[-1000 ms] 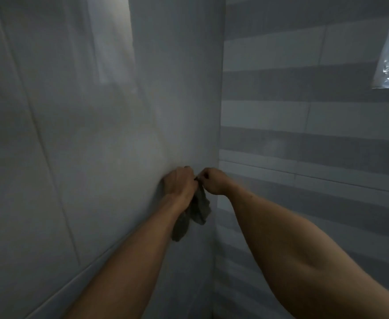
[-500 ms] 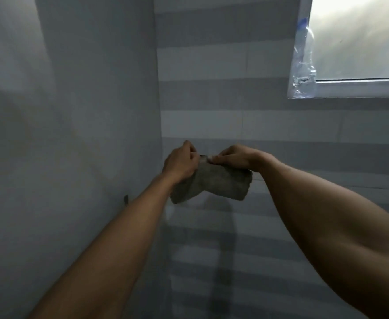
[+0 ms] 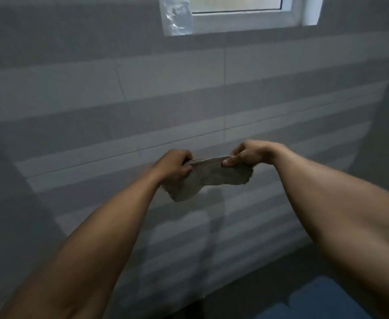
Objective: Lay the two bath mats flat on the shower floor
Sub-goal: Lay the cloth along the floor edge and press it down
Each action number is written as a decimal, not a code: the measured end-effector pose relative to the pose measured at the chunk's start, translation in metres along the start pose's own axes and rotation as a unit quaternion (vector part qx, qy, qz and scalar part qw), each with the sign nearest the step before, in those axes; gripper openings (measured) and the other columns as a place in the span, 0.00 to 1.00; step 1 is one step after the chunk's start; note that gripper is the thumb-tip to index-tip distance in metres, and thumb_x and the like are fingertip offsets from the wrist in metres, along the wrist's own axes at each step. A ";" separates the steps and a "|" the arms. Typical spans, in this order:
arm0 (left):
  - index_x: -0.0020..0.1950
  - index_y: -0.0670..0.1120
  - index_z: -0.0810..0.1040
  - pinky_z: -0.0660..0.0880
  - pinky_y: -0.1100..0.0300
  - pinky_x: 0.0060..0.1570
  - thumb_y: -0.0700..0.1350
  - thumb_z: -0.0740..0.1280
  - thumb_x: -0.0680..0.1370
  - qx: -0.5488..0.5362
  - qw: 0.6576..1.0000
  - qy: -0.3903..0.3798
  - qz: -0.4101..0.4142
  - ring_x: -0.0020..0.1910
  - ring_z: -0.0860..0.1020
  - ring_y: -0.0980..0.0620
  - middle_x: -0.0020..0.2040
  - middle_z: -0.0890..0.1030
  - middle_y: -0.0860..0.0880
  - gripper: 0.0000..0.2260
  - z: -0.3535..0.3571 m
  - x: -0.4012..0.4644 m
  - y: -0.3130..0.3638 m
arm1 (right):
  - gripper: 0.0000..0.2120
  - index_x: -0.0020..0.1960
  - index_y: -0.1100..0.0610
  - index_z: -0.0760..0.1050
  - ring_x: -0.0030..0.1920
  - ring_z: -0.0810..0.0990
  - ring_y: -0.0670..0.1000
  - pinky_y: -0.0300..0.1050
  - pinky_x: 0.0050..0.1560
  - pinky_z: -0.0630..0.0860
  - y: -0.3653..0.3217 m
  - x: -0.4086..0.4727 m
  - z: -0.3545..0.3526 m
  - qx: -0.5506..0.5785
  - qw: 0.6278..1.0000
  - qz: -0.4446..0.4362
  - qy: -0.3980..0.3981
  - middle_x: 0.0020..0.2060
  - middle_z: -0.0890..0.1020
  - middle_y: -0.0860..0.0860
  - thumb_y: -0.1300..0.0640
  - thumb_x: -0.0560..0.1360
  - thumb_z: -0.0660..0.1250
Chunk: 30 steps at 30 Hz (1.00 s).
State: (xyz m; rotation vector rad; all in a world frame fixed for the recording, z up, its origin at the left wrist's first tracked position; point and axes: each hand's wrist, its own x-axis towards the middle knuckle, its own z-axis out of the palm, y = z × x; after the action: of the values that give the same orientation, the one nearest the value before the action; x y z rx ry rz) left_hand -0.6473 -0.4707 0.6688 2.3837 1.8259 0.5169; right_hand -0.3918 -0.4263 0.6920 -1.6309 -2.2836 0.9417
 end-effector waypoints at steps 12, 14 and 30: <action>0.41 0.50 0.76 0.75 0.56 0.39 0.39 0.65 0.70 0.002 0.976 -0.217 0.028 0.41 0.79 0.43 0.42 0.80 0.46 0.06 0.253 0.051 0.026 | 0.07 0.36 0.48 0.81 0.41 0.80 0.48 0.41 0.41 0.74 0.229 -0.015 0.116 0.088 0.972 0.206 0.065 0.34 0.82 0.46 0.52 0.71 0.76; 0.44 0.48 0.78 0.73 0.57 0.38 0.38 0.64 0.72 0.003 0.973 -0.229 0.029 0.41 0.79 0.44 0.44 0.80 0.46 0.07 0.291 0.054 0.029 | 0.03 0.41 0.50 0.83 0.43 0.81 0.49 0.43 0.44 0.78 0.261 -0.011 0.140 0.107 0.965 0.232 0.053 0.38 0.84 0.48 0.55 0.72 0.75; 0.56 0.44 0.79 0.76 0.50 0.51 0.40 0.61 0.79 0.093 0.921 -0.378 -0.024 0.53 0.79 0.40 0.55 0.80 0.42 0.09 0.700 0.002 -0.093 | 0.08 0.50 0.55 0.85 0.42 0.81 0.50 0.44 0.48 0.77 0.521 0.108 0.492 0.179 0.938 0.289 -0.064 0.39 0.83 0.51 0.54 0.75 0.71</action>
State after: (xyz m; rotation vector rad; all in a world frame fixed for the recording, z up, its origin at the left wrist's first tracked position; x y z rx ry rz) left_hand -0.5076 -0.3526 -0.0131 2.1613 1.5869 -0.5486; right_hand -0.2634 -0.4169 -0.0206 -2.1413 -1.5644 1.5190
